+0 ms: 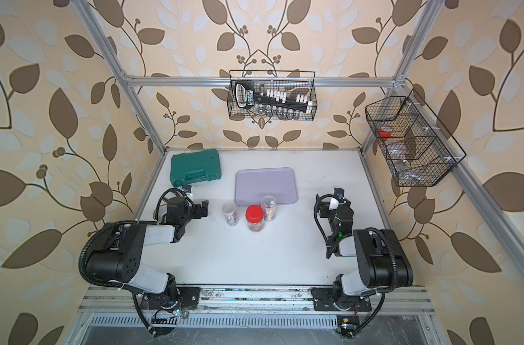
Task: Pour the candies out of the jar
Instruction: Pick up the jar from the center of the board.
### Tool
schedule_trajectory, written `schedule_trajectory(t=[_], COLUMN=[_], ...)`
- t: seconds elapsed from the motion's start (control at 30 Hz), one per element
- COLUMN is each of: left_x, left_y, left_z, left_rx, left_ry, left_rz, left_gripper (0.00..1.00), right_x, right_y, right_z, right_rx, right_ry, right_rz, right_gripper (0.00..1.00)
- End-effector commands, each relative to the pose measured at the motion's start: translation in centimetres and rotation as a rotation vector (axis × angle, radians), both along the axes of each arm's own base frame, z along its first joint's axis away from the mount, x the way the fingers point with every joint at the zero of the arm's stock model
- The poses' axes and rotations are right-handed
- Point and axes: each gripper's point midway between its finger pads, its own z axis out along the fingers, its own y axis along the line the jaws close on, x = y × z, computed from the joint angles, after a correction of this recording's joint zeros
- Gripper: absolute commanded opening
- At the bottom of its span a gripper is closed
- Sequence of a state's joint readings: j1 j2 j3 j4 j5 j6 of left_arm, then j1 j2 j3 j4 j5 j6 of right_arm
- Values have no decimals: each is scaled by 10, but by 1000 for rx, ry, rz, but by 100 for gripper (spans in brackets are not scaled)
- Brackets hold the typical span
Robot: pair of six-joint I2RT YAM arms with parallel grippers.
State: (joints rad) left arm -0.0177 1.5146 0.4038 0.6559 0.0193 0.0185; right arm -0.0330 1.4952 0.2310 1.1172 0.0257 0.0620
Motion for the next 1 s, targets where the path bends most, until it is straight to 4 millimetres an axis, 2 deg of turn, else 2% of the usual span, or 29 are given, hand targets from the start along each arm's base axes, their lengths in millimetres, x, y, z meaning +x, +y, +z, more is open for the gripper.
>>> schedule_trajectory(t=[0.0, 0.7, 0.83, 0.97], left_x=[9, 7, 1, 6], left_y=[2, 2, -5, -8], left_z=[16, 19, 24, 21], left_rx=[-14, -7, 72, 55], left_ry=[-57, -70, -120, -97], left_rz=[5, 6, 25, -1], left_gripper=[99, 99, 99, 99], right_x=[3, 2, -3, -3], right_y=[6, 6, 22, 22], right_z=[5, 5, 8, 8], right_rx=[-15, -13, -37, -33], right_ry=[-15, -19, -42, -41], right_rz=[25, 29, 131, 139], right_gripper=[99, 99, 99, 99])
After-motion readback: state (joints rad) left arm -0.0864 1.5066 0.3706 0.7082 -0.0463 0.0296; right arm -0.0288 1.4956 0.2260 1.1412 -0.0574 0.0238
